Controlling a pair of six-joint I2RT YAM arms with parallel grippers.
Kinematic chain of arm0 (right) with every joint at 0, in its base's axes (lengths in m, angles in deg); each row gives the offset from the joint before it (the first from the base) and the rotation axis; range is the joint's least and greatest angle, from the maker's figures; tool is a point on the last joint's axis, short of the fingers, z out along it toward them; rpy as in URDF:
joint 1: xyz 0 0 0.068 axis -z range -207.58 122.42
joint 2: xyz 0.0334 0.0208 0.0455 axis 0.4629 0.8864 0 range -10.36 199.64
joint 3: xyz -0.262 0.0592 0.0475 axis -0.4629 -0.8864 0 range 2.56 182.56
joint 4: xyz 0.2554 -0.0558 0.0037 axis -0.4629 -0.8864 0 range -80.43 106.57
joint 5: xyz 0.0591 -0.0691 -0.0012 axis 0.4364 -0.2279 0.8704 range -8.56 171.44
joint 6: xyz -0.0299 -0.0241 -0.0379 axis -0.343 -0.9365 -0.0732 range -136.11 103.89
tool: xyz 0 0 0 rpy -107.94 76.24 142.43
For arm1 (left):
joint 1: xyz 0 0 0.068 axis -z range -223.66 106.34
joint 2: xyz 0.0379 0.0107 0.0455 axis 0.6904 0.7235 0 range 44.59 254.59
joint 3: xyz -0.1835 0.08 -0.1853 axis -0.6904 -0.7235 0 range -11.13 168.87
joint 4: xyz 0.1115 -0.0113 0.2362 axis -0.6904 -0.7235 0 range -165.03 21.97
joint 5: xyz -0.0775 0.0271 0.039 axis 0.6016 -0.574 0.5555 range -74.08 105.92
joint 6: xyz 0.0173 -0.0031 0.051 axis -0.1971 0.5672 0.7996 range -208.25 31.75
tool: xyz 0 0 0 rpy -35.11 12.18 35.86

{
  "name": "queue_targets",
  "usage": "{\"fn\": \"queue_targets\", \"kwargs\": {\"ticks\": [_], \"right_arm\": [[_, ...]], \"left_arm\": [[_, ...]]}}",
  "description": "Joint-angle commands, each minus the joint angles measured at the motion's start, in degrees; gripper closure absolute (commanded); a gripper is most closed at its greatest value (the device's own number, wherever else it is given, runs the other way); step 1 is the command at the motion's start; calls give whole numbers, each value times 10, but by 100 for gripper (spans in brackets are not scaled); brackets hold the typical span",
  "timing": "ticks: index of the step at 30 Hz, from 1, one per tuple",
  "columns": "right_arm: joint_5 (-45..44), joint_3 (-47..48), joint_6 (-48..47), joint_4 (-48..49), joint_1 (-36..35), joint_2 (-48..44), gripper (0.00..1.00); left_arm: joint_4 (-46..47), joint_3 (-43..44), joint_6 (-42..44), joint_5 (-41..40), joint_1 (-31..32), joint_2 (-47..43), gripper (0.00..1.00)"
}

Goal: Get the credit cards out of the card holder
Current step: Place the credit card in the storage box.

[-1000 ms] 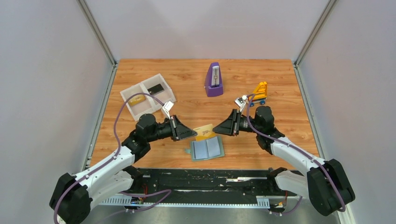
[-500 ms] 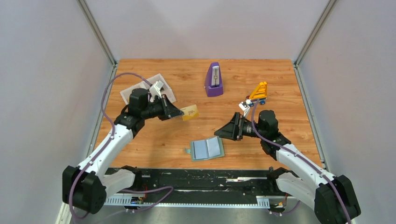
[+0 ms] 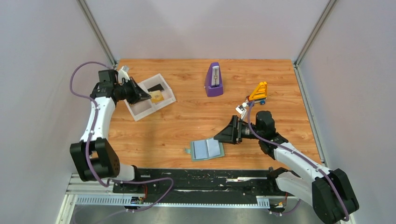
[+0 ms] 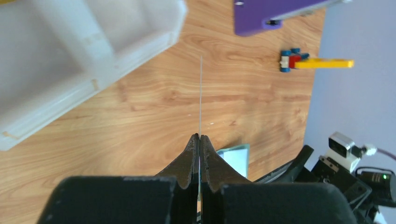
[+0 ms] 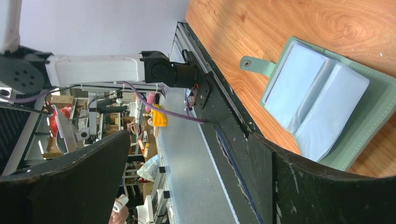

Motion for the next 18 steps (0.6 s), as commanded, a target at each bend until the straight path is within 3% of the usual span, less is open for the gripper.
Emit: {"fn": "queue_targets", "kwargs": {"ticks": [1, 10, 18], "right_arm": [[25, 7, -24, 17, 2, 15, 0], [17, 31, -52, -13, 3, 17, 0], [9, 46, -58, -24, 3, 24, 0]], "left_arm": [[-50, 30, 54, -7, -54, 75, 100], [-79, 149, 101, -20, -164, 201, 100], [-72, 219, 82, -20, -177, 287, 100]]}}
